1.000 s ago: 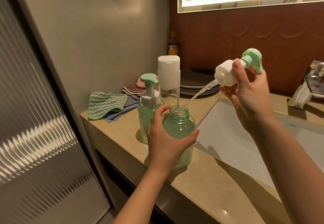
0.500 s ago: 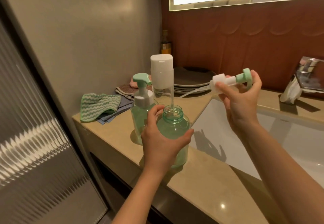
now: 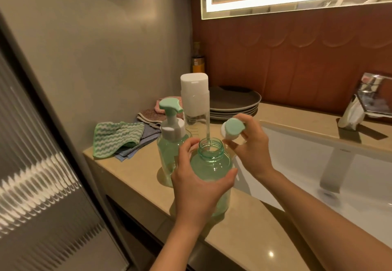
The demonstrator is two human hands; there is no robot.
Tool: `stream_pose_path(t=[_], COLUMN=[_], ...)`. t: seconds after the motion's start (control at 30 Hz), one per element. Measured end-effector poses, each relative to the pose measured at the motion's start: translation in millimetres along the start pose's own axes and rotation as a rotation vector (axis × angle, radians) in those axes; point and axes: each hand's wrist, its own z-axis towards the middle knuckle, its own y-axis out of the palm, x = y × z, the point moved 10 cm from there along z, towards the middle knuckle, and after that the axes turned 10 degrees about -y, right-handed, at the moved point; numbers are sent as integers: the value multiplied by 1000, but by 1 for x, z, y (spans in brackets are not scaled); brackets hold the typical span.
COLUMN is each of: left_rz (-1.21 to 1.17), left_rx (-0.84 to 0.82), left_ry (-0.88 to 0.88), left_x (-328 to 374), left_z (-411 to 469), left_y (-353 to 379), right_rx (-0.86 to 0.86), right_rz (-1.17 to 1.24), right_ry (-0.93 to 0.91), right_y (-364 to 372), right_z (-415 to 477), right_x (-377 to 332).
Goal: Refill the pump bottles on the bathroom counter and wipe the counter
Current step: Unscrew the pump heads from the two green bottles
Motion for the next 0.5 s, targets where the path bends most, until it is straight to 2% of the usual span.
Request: stream_pose_path(t=[0.1,0.2,0.3,0.5], left_rz=[6,-3,-19,-26], left_rx=[-11,-10,-11,-14], left_ry=[9,8,-18,-6], left_x=[1,-1,-6,-6], left_z=[-1,1,2,3], left_y=[1,2,2,3], right_rx=[-176,-282,-362,-489], right_rz=[-118,-257,-359,-368], right_ry=[-151,-248,-270,-206], right_y=[18,31,44,60], right_z=[-4,-10,-14,-24], right_x=[-6,-9,-5,4])
